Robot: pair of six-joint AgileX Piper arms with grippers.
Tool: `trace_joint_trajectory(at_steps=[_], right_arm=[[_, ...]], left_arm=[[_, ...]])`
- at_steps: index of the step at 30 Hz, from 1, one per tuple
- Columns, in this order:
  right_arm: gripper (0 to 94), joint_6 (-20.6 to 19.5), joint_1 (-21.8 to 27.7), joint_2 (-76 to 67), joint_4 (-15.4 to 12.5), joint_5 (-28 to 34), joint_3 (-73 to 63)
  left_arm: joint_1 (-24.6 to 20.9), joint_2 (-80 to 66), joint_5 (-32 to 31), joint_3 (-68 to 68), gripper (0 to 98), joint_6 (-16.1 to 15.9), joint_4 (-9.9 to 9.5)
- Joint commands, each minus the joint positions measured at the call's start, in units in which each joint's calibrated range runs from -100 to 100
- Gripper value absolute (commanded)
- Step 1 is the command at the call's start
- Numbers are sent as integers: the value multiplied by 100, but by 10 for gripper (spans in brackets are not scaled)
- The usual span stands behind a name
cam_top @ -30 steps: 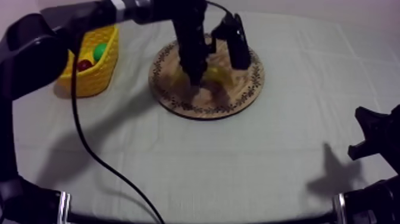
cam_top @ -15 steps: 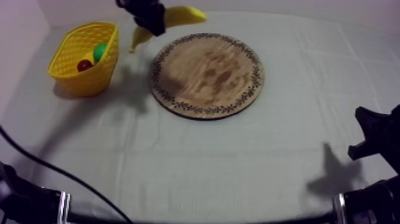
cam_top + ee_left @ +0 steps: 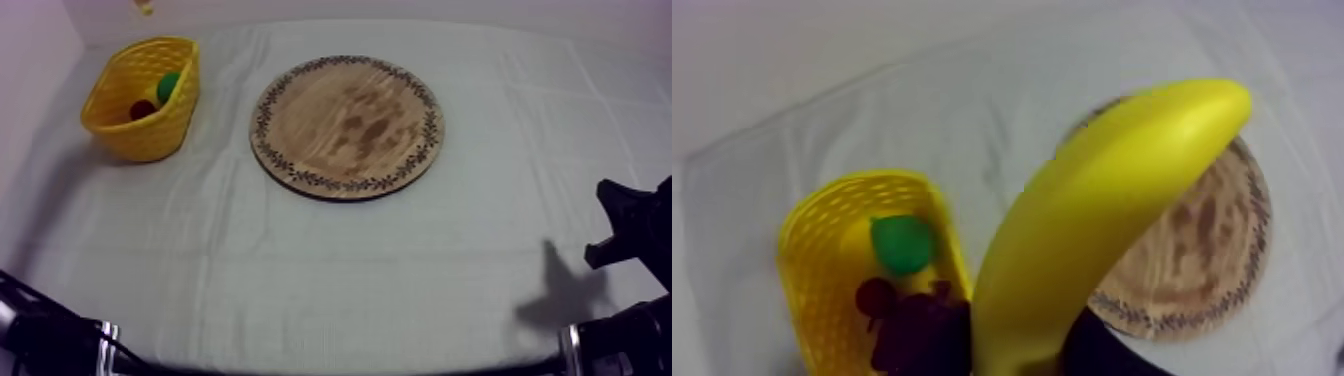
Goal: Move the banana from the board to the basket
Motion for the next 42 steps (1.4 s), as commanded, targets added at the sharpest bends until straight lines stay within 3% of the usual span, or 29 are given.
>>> trace_joint_trajectory(at_steps=[1, 17, 42], right_arm=[[3, 4, 0, 0, 0, 4, -3], [3, 2, 0, 0, 0, 4, -3], [3, 2, 0, 0, 0, 4, -3]], left_arm=[[-247, 172, -23, -293, 201, 84, -42], [-967, 2358, -682, -1022, 157, 281, -273], [-1057, 3571, -1210, -131, 149, 281, -449]])
